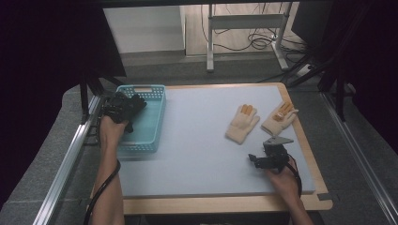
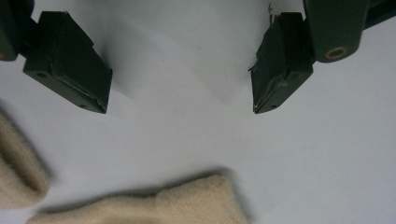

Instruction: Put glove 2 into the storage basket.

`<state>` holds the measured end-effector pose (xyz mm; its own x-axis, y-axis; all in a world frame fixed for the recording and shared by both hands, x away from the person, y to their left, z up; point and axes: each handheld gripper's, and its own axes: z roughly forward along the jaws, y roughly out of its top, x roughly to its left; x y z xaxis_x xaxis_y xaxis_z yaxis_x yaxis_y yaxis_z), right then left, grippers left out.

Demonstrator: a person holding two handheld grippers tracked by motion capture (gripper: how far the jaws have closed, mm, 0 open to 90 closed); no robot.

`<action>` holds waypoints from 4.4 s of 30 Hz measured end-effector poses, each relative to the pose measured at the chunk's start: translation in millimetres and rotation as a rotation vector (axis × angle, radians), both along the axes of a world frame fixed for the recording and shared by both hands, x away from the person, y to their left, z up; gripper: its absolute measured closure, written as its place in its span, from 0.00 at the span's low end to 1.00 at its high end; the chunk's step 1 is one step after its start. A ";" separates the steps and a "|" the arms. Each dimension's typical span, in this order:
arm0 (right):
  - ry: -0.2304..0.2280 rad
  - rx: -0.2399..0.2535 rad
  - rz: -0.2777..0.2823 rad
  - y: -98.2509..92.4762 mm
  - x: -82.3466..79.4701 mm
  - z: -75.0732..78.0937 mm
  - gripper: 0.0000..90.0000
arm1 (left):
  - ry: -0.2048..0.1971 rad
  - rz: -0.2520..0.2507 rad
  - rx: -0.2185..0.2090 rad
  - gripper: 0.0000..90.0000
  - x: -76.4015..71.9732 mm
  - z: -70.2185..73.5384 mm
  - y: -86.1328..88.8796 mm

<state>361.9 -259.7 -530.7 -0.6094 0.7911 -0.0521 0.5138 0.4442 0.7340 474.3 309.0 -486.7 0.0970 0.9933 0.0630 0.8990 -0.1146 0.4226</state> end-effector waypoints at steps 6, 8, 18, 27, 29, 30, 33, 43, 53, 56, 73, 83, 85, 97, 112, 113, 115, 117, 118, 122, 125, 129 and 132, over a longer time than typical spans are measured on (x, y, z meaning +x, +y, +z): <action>0.000 0.000 0.000 0.0 0.0 0.0 0.22 | 0.069 0.022 0.018 0.52 7.3 -10.7 4.4; 0.001 0.001 0.000 0.0 0.0 0.0 0.22 | 0.099 0.013 0.053 0.37 7.9 -15.4 3.0; 0.000 0.000 0.000 0.0 0.0 0.0 0.22 | -0.015 -0.044 -0.055 0.10 -4.9 9.9 4.1; 0.001 0.000 0.000 0.0 0.0 0.0 0.22 | -0.139 -0.086 -0.205 0.05 -22.7 28.1 5.0; 0.001 0.000 0.000 0.0 0.0 0.0 0.22 | -0.160 -0.113 -0.227 0.05 -27.0 30.2 0.5; 0.000 0.000 0.000 0.0 0.0 0.0 0.22 | -0.167 -0.132 -0.229 0.04 -29.1 31.8 -1.8; 0.000 0.000 0.000 0.0 0.0 0.0 0.22 | -0.201 -0.168 -0.249 0.03 -35.7 38.1 -11.2; 0.000 -0.001 0.000 0.0 0.0 0.0 0.22 | -0.290 -0.318 -0.276 0.01 -58.7 57.5 -50.3; 0.000 0.000 -0.001 0.1 0.0 0.0 0.22 | -0.351 -0.471 -0.290 0.01 -83.7 64.8 -98.3; 0.001 0.000 -0.001 0.0 0.0 0.0 0.22 | -0.363 -0.513 -0.290 0.00 -91.9 62.7 -112.4; 0.001 0.000 -0.001 0.0 0.0 0.0 0.22 | -0.373 -0.696 -0.312 0.00 -145.9 -2.5 -171.1; 0.003 0.001 -0.001 -0.1 0.2 0.0 0.22 | -0.303 -0.658 -0.244 0.00 -161.6 -51.0 -173.4; 0.003 -0.001 -0.002 0.0 0.2 0.1 0.22 | -0.300 -0.643 -0.222 0.00 -162.3 -56.7 -173.2; 0.011 -0.002 0.000 -0.1 1.4 0.3 0.19 | -0.263 -0.617 -0.228 0.00 -160.4 -62.4 -172.7; 0.011 0.072 0.012 0.1 37.6 22.7 0.27 | -0.267 -0.614 -0.229 0.01 -160.7 -62.6 -172.4; 0.015 0.081 0.012 0.3 41.1 24.0 0.29 | -0.267 -0.613 -0.229 0.01 -160.7 -62.6 -172.4; 0.019 0.095 0.011 1.1 50.8 27.1 0.32 | -0.267 -0.613 -0.229 0.01 -160.7 -62.6 -172.4; 0.021 0.102 0.013 3.3 60.4 29.8 0.34 | -0.267 -0.613 -0.229 0.01 -160.7 -62.6 -172.3; 0.020 0.097 0.012 4.9 65.2 31.1 0.36 | -0.267 -0.613 -0.229 0.01 -160.7 -62.6 -172.3; 0.011 0.077 0.014 13.1 82.9 36.3 0.38 | -0.268 -0.612 -0.229 0.01 -160.6 -62.6 -172.3; 0.008 0.065 0.009 20.8 96.2 39.6 0.38 | -0.265 -0.616 -0.226 0.01 -160.6 -62.4 -171.9; 0.008 0.040 0.010 34.2 113.2 39.1 0.37 | -0.266 -0.616 -0.226 0.01 -160.6 -62.4 -171.9; 0.007 0.009 0.014 45.3 123.4 34.5 0.34 | -0.266 -0.616 -0.226 0.01 -160.6 -62.4 -171.9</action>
